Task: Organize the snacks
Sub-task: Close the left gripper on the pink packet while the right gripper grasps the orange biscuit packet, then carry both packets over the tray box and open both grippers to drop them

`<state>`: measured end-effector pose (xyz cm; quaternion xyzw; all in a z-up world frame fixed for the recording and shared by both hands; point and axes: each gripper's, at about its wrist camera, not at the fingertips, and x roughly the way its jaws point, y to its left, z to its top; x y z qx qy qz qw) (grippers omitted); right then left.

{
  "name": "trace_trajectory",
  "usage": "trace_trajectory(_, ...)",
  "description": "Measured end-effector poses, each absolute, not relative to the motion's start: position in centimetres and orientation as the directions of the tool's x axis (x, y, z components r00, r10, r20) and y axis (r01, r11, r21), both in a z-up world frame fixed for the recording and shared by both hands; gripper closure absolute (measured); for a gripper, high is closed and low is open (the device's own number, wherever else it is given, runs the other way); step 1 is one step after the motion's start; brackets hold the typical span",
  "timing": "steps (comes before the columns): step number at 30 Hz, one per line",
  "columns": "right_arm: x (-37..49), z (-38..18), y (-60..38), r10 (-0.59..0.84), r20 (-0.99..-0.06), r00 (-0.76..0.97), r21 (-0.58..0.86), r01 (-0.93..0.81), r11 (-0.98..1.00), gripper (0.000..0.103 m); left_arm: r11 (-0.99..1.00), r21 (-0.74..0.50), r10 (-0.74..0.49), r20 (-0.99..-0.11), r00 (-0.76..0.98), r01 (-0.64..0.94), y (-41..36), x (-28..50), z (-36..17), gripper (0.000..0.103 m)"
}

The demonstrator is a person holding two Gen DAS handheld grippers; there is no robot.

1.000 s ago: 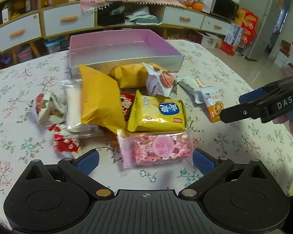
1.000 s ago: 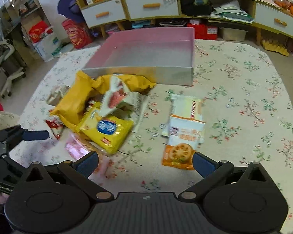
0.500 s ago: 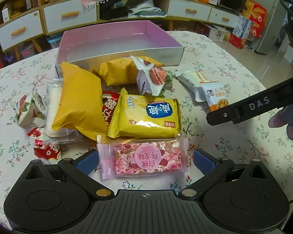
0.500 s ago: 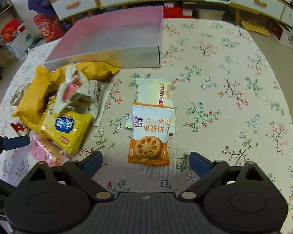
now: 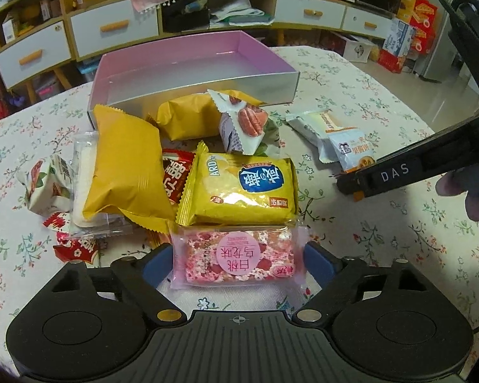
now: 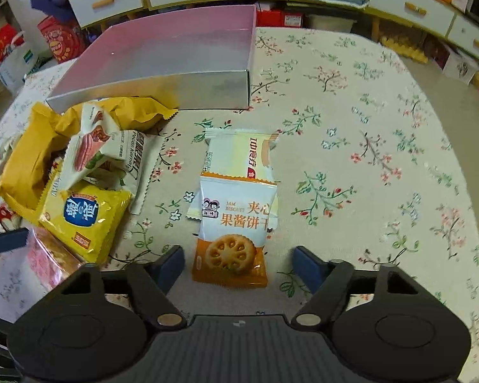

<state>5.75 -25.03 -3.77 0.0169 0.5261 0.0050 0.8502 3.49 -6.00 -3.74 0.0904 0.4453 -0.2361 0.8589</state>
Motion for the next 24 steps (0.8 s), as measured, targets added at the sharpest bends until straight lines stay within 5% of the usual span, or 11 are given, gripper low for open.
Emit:
trace_trajectory(3,5.6,-3.4,-25.1,0.026,-0.889,0.458,0.035,0.011,0.999,0.085,0.871,-0.052,-0.326,-0.806,0.495,0.489,-5.9,3.4,-3.6,0.022)
trace_trajectory(6,5.4,-3.2,-25.1,0.029,-0.886,0.462,0.037,0.010,0.999,0.089,0.872,-0.053,-0.326,-0.805,0.496,0.487,-5.7,3.4,-3.4,0.027)
trace_trajectory(24,4.6,-0.7,-24.7,0.062,-0.859,0.508,0.066,-0.011,0.998,0.090,0.880,-0.055,-0.329,-0.788,0.521,0.472,-3.7,2.4,-1.6,0.034)
